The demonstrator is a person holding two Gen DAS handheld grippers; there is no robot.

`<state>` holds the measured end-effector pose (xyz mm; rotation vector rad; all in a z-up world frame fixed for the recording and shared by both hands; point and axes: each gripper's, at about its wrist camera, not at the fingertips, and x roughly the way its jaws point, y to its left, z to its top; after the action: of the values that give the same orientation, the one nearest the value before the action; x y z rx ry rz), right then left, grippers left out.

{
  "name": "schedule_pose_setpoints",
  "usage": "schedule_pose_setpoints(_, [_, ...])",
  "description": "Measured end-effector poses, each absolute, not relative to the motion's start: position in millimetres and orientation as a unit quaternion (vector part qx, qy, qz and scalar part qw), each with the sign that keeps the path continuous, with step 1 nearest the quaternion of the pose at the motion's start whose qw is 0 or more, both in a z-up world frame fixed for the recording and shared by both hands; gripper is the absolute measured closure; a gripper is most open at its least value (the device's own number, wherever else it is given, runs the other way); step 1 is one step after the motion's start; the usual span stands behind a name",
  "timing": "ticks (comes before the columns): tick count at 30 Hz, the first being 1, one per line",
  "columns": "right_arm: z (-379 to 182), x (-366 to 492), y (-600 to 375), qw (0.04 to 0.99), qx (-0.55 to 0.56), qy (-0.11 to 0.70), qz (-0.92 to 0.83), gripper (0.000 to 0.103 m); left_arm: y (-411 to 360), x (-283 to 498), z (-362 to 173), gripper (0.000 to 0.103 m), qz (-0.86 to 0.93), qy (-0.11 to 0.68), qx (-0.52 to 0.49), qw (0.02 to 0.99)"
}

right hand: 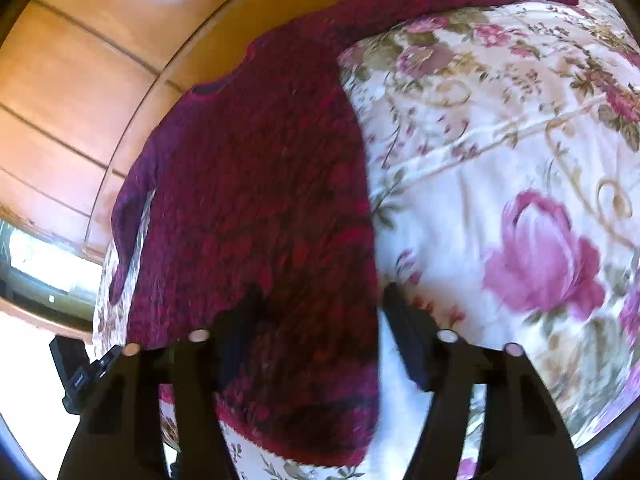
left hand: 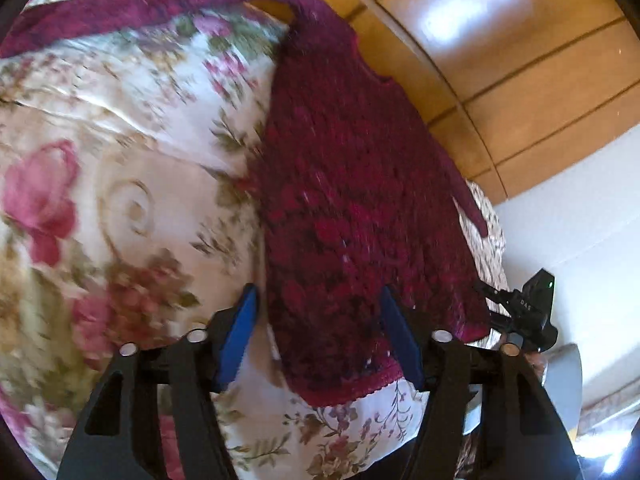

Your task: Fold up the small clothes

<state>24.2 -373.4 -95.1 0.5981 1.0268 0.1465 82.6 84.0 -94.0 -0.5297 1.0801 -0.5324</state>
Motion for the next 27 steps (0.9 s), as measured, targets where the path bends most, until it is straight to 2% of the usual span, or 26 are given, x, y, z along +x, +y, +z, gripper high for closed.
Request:
schedule_pose_setpoints(1, [-94.9, 23.1, -368.6, 0.827, 0.272, 0.487, 0.071, 0.059, 78.6, 83.4, -96.0, 0.061, -0.242, 0.505, -0.234, 0.795])
schedule_pose_setpoints(2, [-95.5, 23.9, -366.2, 0.829, 0.262, 0.490, 0.068, 0.063, 75.5, 84.9, -96.5, 0.072, -0.242, 0.504, -0.227, 0.798])
schedule_pose_setpoints(4, [-90.8, 21.5, -359.6, 0.835, 0.234, 0.494, 0.064, 0.081, 71.0, 84.8, -94.1, 0.085, -0.236, 0.500, -0.213, 0.805])
schedule_pose_setpoints(5, [-87.9, 20.6, -357.3, 0.839, 0.226, 0.491, 0.063, 0.083, 72.2, 85.0, -90.8, 0.089, -0.234, 0.495, -0.210, 0.810])
schedule_pose_setpoints(9, [-47.9, 4.5, -347.1, 0.866, 0.188, 0.458, 0.074, 0.087, 80.3, 75.1, -69.7, 0.092, -0.238, 0.471, -0.192, 0.828])
schedule_pose_setpoints(14, [-28.4, -18.6, -339.9, 0.874, 0.145, 0.456, 0.088, 0.087, 100.4, 47.0, -51.5, 0.092, -0.250, 0.460, -0.189, 0.831])
schedule_pose_setpoints(21, [-82.9, -67.5, -339.6, 0.840, 0.137, 0.521, 0.062, 0.088, 101.9, 1.7, -79.8, 0.092, -0.242, 0.499, -0.178, 0.813])
schedule_pose_setpoints(23, [-90.7, -70.3, -343.9, 0.837, 0.144, 0.526, 0.054, 0.088, 105.1, 3.4, -85.1, 0.088, -0.237, 0.504, -0.189, 0.809])
schedule_pose_setpoints(25, [-85.3, -67.8, -346.5, 0.842, 0.146, 0.517, 0.048, 0.075, 111.8, 9.7, -84.2, 0.086, -0.234, 0.499, -0.203, 0.809])
schedule_pose_setpoints(26, [-78.5, -66.5, -347.1, 0.851, 0.138, 0.506, 0.039, 0.070, 119.0, 14.8, -81.9, 0.078, -0.225, 0.494, -0.213, 0.813])
schedule_pose_setpoints(27, [-72.6, -64.2, -347.7, 0.857, 0.132, 0.496, 0.034, 0.061, 127.4, 20.1, -79.3, 0.072, -0.213, 0.488, -0.222, 0.817])
